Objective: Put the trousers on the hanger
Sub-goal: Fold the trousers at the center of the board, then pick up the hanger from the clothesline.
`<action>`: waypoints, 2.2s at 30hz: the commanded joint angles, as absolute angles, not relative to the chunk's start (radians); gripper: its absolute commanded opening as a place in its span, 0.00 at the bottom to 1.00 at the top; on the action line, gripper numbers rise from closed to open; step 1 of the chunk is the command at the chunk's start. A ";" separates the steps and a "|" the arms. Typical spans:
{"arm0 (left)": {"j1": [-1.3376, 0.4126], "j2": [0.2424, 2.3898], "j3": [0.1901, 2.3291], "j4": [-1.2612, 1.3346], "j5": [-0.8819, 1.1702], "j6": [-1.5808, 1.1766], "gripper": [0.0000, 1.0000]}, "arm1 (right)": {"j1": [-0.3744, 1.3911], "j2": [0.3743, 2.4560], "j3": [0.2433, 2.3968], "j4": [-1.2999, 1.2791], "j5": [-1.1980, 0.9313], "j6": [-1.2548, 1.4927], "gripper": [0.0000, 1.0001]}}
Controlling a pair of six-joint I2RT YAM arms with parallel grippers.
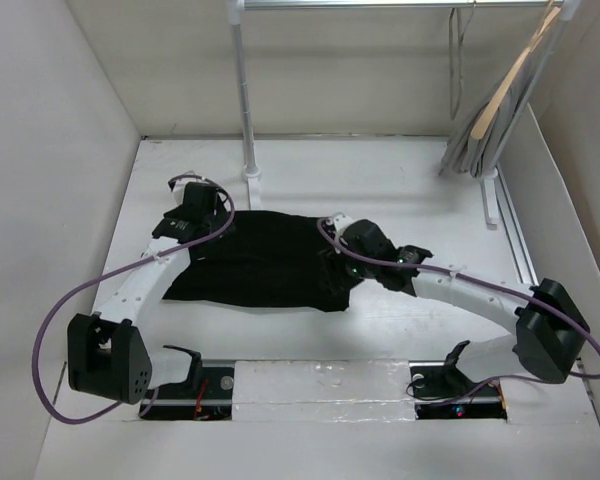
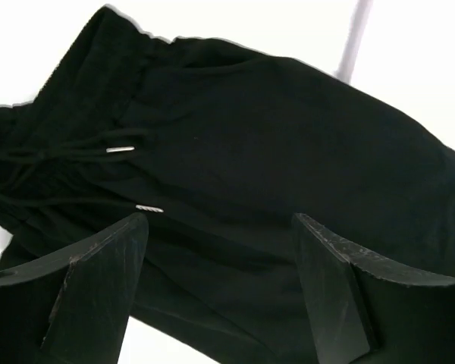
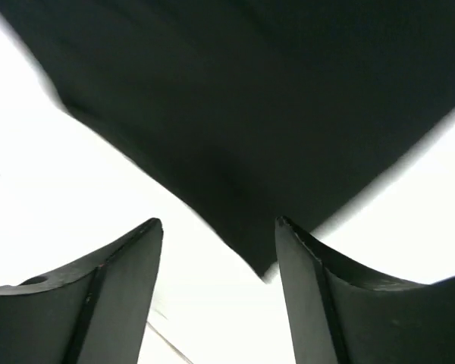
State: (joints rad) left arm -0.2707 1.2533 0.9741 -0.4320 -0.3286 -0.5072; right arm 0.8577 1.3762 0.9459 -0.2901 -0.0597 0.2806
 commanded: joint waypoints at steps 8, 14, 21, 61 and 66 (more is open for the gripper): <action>-0.180 1.374 0.788 -0.339 -0.325 -0.629 0.73 | 0.591 1.342 0.626 -0.112 -0.305 0.318 0.72; -0.043 1.349 0.674 -0.358 -0.218 -0.762 0.76 | 0.626 1.431 0.571 0.059 -0.443 0.385 0.68; -0.020 1.232 0.611 -0.380 -0.155 -0.804 0.76 | 0.543 1.407 0.483 0.083 -0.448 0.393 0.02; -0.842 1.477 1.644 -0.360 -0.426 -0.396 0.10 | 0.152 1.632 2.451 -0.818 -0.018 -0.095 0.76; -0.920 1.476 1.576 -0.339 -0.379 -0.459 0.27 | 0.037 1.738 2.493 -0.833 -0.064 -0.078 0.84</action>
